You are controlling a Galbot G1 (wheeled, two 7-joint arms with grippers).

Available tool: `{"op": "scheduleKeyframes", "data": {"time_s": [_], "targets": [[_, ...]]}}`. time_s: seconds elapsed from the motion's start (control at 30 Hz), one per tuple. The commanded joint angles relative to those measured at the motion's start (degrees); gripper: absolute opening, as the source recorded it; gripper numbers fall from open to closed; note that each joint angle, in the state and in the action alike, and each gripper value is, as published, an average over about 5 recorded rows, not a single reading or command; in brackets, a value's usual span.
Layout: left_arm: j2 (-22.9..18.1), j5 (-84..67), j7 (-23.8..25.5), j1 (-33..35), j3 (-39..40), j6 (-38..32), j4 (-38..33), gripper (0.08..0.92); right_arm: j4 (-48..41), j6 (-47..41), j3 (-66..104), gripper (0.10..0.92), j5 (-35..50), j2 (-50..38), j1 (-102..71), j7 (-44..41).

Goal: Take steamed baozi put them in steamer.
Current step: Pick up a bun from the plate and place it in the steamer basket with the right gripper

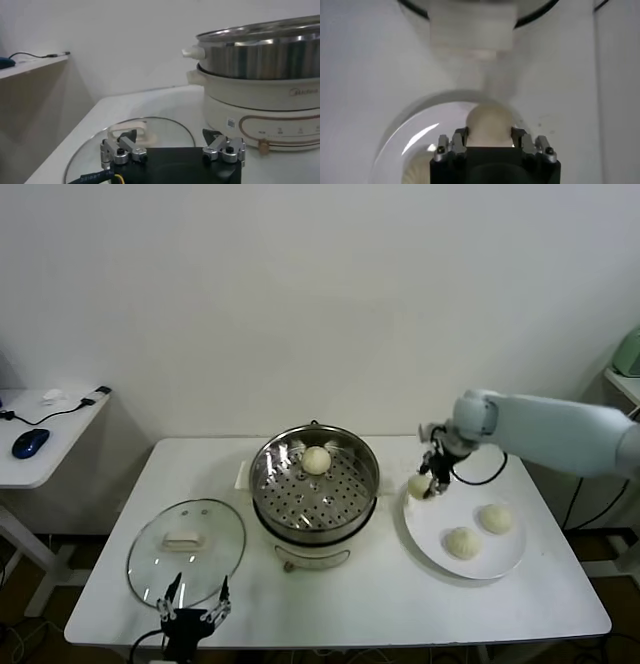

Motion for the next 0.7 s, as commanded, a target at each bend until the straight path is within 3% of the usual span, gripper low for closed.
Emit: {"op": "scheduleKeyframes", "data": {"time_s": [0.03, 0.3, 0.7], "targets": [[0.39, 0.13, -0.03, 0.08, 0.14, 0.09, -0.67, 0.823, 4.36, -0.16, -6.36, 0.594, 14.39, 4.50, 22.80, -6.55], [0.78, 0.15, 0.08, 0.02, 0.60, 0.33, -1.82, 0.823, 13.41, -9.49, 2.39, 0.594, 27.05, 18.09, 19.29, 5.34], [0.27, 0.21, 0.21, 0.18, 0.59, 0.32, -2.47, 0.823, 3.49, -13.03, 1.89, 0.594, 22.53, 30.98, 1.50, 13.59]]}}
